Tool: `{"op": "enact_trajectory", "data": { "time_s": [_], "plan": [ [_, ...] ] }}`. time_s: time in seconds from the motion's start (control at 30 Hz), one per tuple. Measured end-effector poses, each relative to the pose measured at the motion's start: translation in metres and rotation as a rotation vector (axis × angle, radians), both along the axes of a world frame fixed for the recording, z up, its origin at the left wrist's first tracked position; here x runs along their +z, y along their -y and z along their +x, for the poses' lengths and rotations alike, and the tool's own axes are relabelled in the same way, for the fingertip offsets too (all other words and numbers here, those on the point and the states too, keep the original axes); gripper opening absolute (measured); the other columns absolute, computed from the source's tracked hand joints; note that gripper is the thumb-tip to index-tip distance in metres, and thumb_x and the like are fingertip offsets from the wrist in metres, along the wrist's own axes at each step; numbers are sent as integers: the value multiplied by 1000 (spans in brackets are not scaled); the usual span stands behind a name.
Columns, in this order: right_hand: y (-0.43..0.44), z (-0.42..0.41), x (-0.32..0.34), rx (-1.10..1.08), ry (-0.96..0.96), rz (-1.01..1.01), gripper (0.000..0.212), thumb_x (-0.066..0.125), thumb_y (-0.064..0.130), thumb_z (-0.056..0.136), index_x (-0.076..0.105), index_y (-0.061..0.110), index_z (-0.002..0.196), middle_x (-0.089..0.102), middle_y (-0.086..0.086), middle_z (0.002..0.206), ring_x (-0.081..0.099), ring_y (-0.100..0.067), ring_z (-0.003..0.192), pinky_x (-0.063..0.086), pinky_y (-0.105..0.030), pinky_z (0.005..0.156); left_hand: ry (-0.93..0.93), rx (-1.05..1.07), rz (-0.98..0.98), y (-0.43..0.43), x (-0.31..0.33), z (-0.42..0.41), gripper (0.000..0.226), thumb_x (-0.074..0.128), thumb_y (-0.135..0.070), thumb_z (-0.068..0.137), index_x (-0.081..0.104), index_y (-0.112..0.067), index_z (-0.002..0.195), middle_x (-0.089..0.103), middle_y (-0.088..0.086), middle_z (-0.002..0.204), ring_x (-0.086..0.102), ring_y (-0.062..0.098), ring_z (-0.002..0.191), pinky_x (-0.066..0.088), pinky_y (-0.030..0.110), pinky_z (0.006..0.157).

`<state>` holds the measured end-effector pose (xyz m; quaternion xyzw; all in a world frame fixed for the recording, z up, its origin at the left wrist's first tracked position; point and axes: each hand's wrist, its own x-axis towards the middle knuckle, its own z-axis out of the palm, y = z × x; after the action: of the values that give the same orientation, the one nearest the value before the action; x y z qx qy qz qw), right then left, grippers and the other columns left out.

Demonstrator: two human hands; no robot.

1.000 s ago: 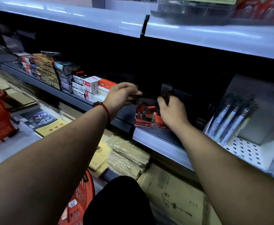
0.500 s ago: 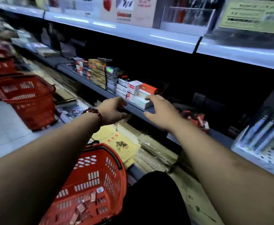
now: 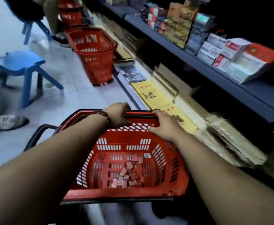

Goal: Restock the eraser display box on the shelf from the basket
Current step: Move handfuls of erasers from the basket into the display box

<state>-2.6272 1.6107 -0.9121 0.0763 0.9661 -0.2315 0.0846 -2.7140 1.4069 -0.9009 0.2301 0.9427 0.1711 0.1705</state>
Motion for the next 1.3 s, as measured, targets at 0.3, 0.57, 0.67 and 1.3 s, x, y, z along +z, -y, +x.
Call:
{"op": "enact_trajectory", "data": {
  "time_s": [0.3,0.57,0.67,1.3],
  "plan": [
    [28,13,-157,-25,337,-79,79,83,28,82,45,11,149,51,-13,149,50,-29,136,39,-28,107,275,-44,-211,32,-169,26,75,79,-51,79,49,-18,140,54,12,141,54,33,128,46,42,106],
    [13,2,-236,152,531,92,89,80,22,84,31,25,159,40,-8,158,51,-32,134,47,-37,106,494,-242,-521,26,-258,21,103,77,-61,78,28,-14,156,30,25,159,37,42,143,34,39,116],
    [16,-10,-256,226,495,98,83,77,16,85,35,24,157,38,-6,158,48,-31,138,45,-38,109,526,-311,-518,25,-282,18,102,71,-61,84,19,-14,158,21,24,161,28,44,147,30,50,119],
    [41,-9,-298,173,573,140,65,54,5,97,36,31,154,1,-4,170,18,-39,153,32,-55,121,636,-127,-274,16,-326,44,64,36,-59,103,20,-27,157,29,12,158,48,36,135,42,45,106]
  ]
}}
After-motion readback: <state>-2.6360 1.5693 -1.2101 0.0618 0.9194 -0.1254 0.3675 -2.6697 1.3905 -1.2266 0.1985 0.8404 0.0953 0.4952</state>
